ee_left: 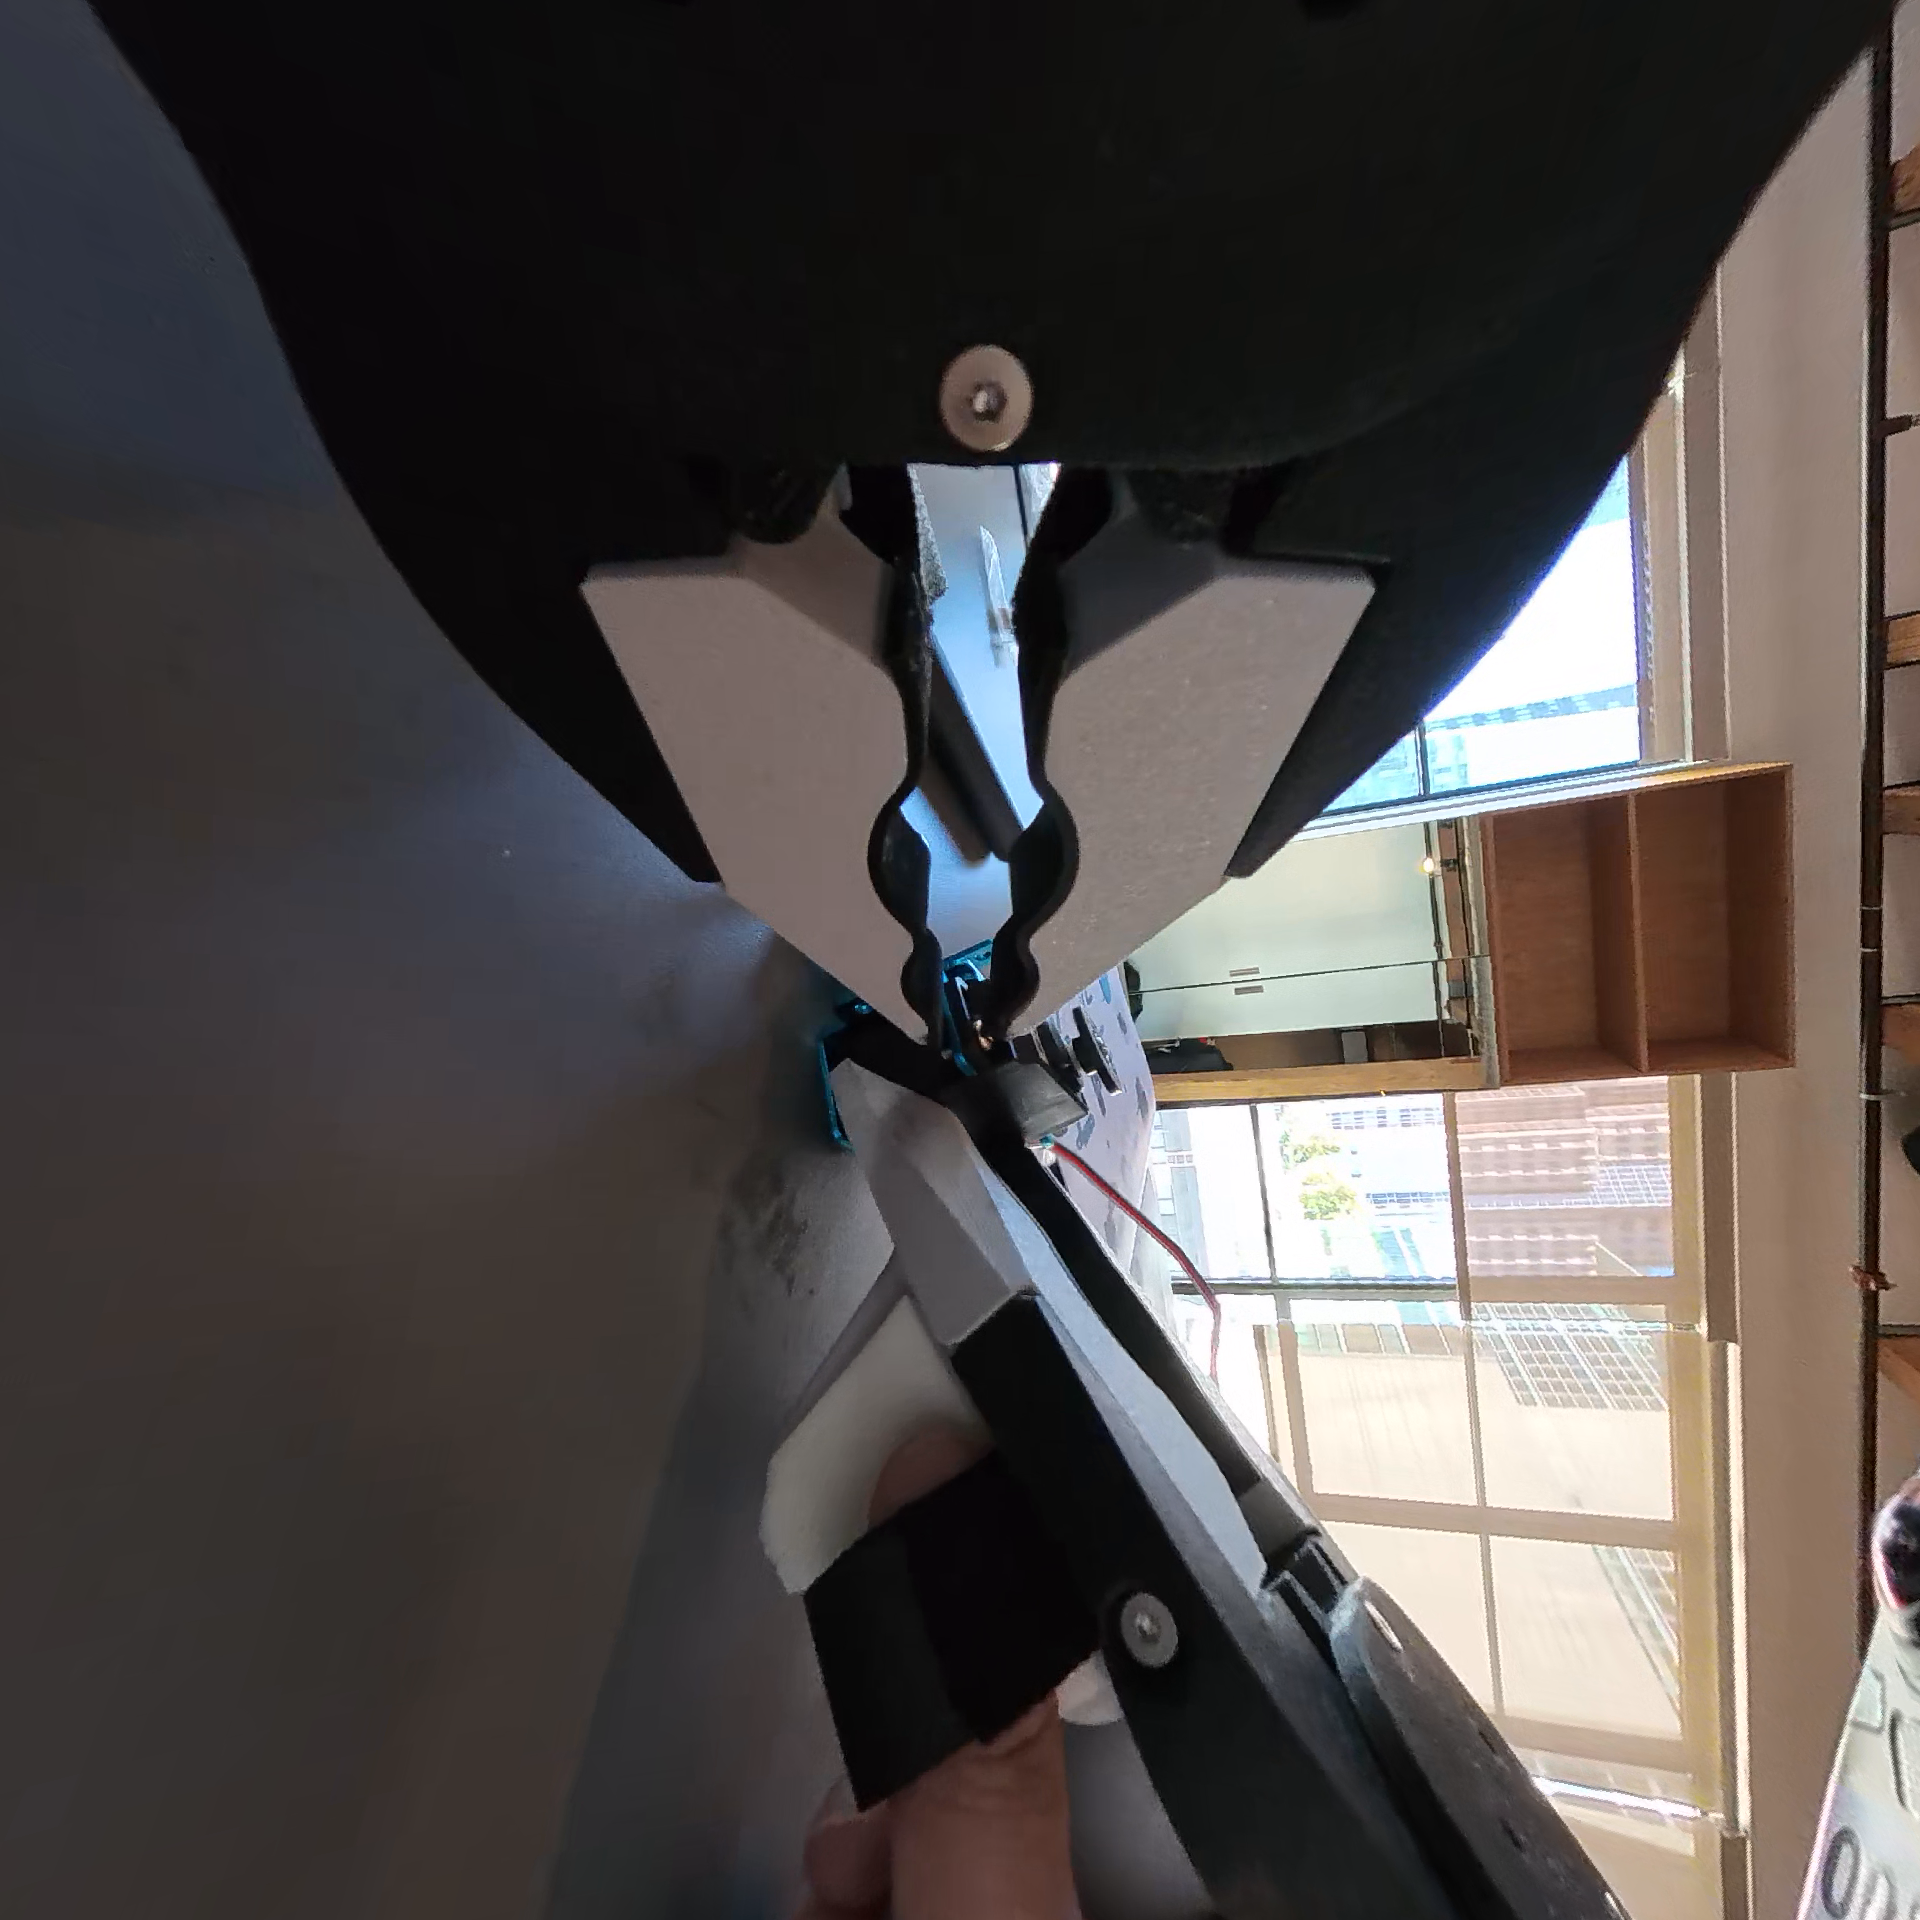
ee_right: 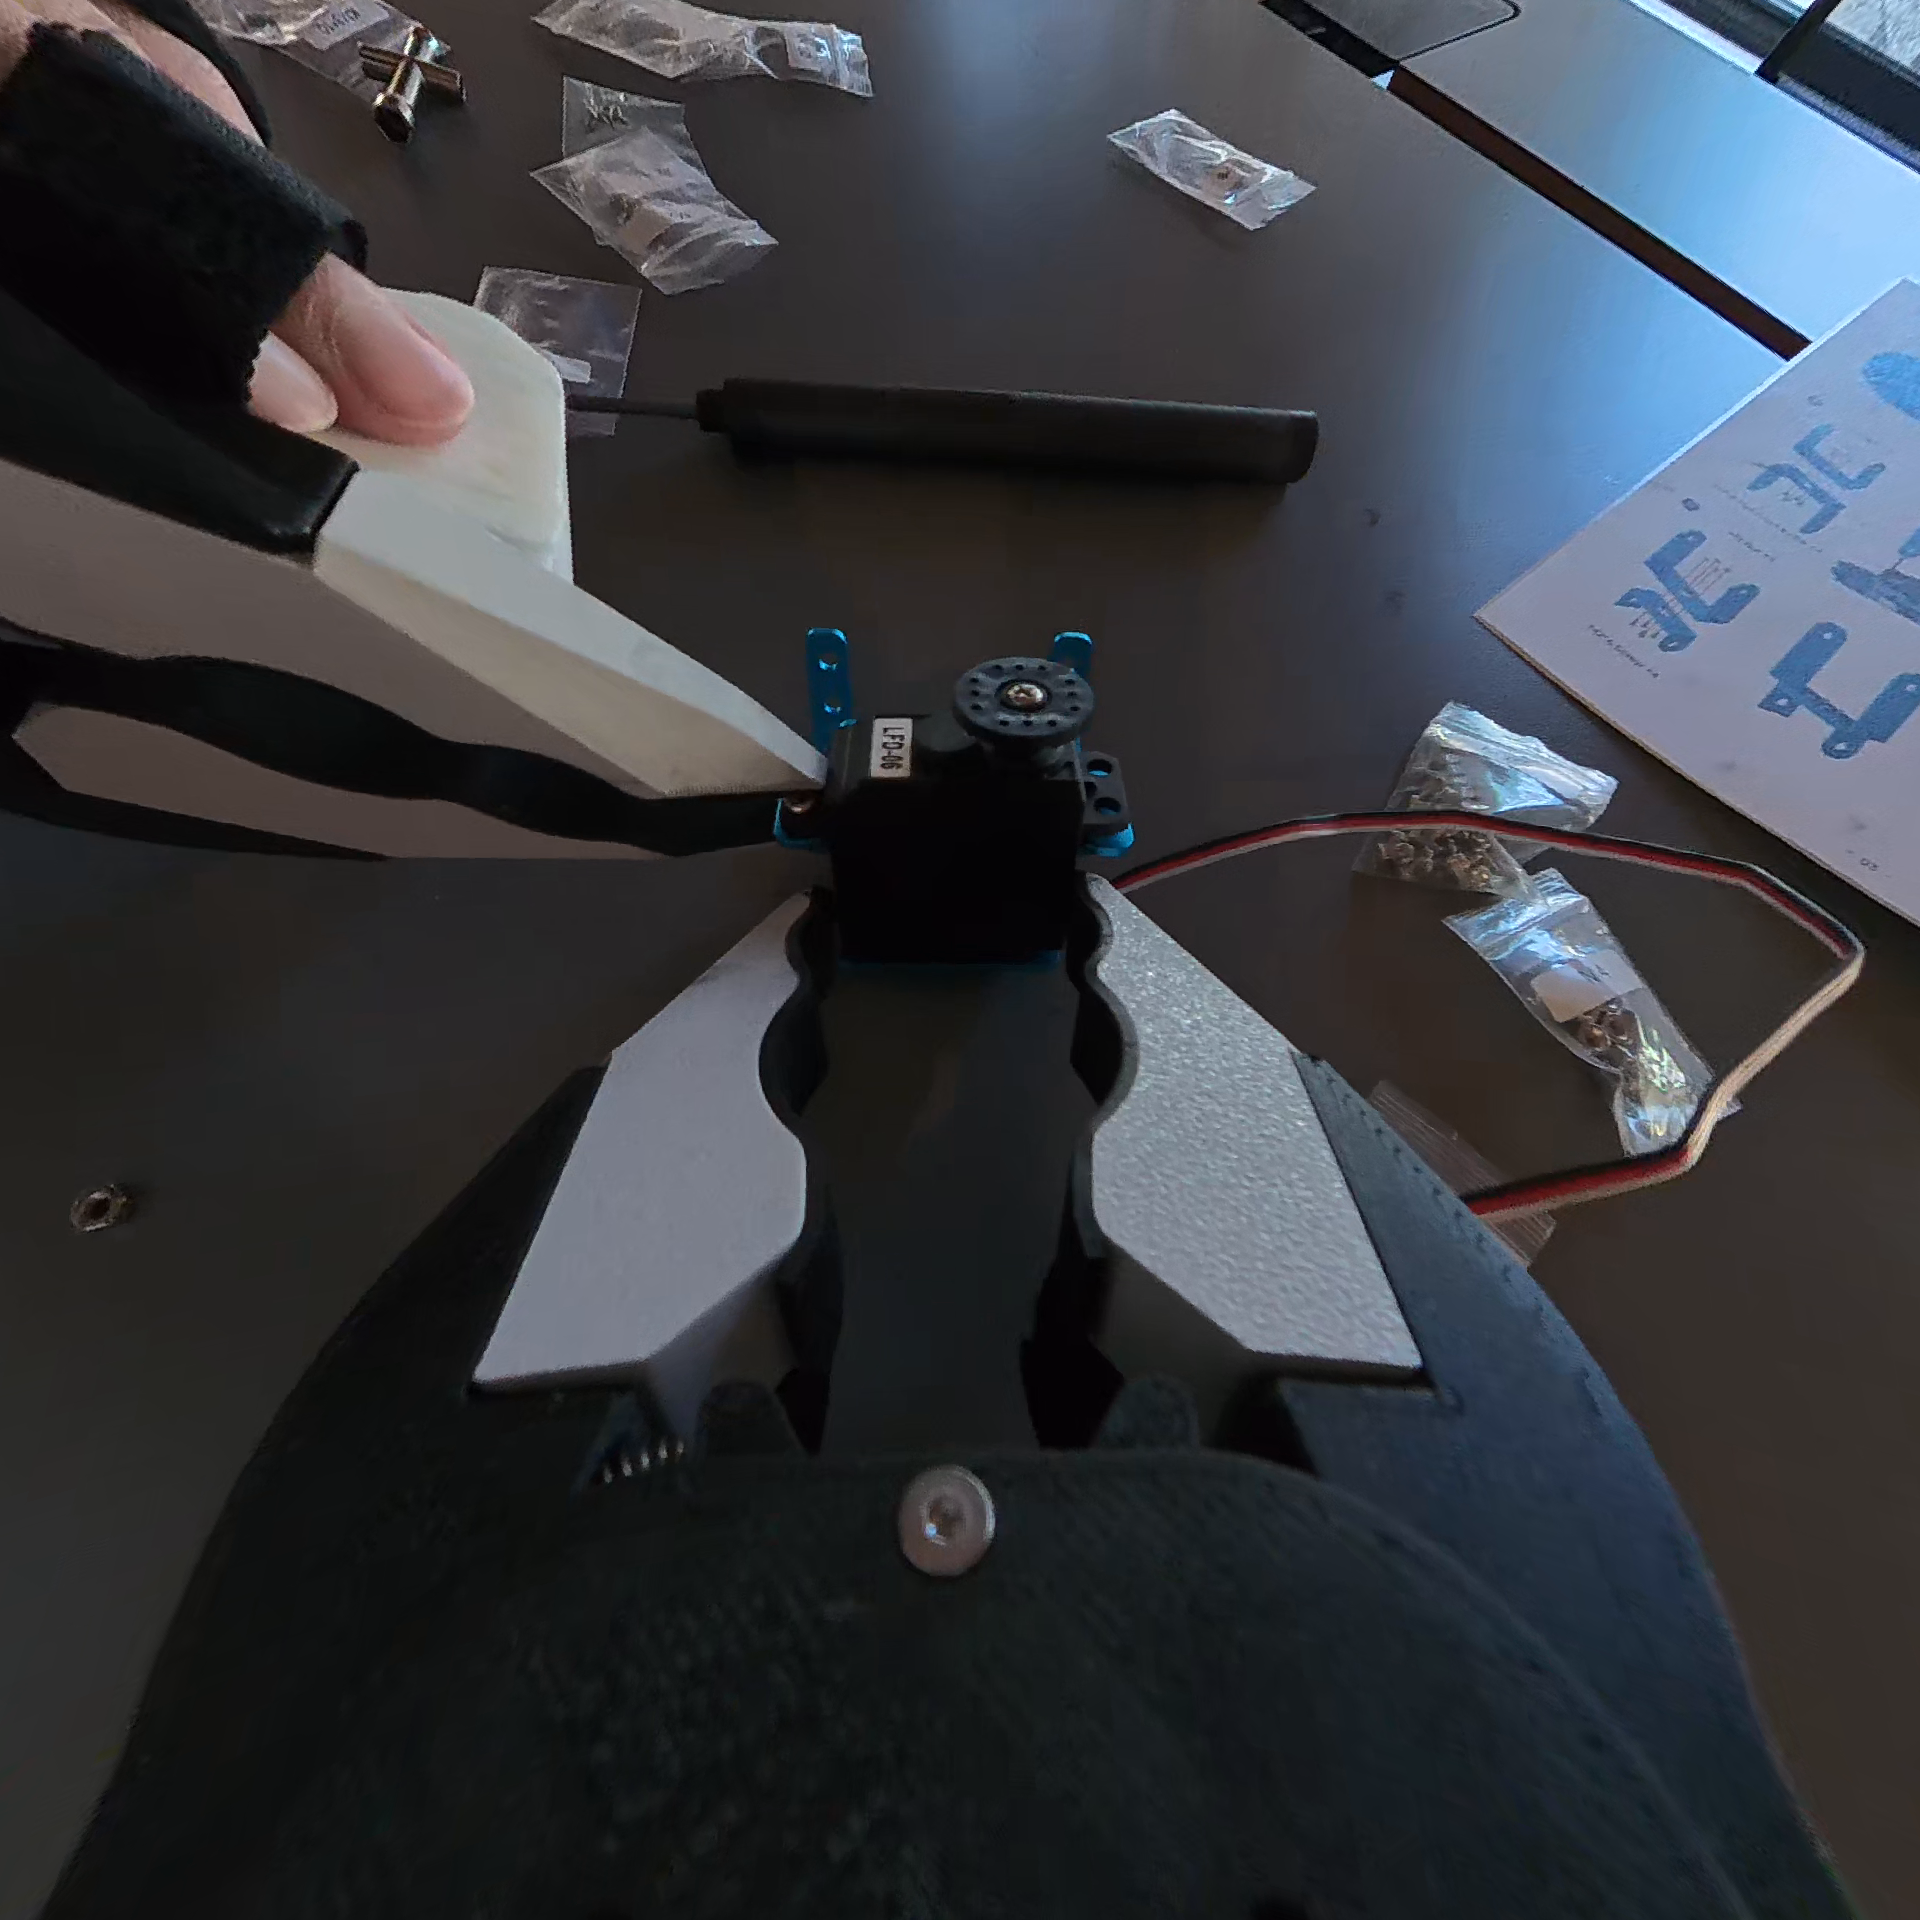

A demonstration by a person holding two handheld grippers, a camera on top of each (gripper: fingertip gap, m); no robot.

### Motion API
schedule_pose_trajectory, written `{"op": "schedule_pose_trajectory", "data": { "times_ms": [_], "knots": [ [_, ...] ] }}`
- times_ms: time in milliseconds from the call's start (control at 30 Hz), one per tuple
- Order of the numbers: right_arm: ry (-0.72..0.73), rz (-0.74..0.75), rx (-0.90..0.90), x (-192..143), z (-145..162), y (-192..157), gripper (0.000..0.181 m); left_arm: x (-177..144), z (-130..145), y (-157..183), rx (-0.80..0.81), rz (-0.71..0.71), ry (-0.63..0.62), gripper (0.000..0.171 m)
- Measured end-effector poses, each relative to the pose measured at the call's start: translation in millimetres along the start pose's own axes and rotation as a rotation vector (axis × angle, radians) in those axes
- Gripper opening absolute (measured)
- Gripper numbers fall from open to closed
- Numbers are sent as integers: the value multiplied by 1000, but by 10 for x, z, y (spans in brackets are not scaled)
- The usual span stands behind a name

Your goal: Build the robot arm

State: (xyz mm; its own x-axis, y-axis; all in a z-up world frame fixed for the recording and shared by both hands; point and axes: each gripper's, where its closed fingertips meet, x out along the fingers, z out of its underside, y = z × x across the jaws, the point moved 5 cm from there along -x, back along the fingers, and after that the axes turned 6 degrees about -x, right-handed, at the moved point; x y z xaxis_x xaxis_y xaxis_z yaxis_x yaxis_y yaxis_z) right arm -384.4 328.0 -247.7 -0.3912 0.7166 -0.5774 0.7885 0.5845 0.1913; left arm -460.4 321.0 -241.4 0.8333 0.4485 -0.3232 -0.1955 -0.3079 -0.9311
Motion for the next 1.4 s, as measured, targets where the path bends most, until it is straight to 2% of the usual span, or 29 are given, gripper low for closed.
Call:
{"op": "schedule_pose_trajectory", "data": {
  "times_ms": [267,567,767,967,1300,1400],
  "knots": [
    [2,-25,19,-16,16,18,46,8,-39,-12,-84,-21,1,6],
    [12,-66,-25,9,-9,46,45,5,-63,15,-3,0,1,7],
    [-18,-94,-59,-13,-10,55,44,4,-92,6,-71,6,-3,7],
    [-148,-142,-91,-89,-31,69,44,3,-168,1,-170,-31,9,7],
    [-483,-189,-216,-267,-175,124,44,-6,-300,-101,-458,-37,40,6],
    [-567,-213,-242,-250,-237,125,44,-24,-283,-120,-500,-44,30,7]
  ]
}}
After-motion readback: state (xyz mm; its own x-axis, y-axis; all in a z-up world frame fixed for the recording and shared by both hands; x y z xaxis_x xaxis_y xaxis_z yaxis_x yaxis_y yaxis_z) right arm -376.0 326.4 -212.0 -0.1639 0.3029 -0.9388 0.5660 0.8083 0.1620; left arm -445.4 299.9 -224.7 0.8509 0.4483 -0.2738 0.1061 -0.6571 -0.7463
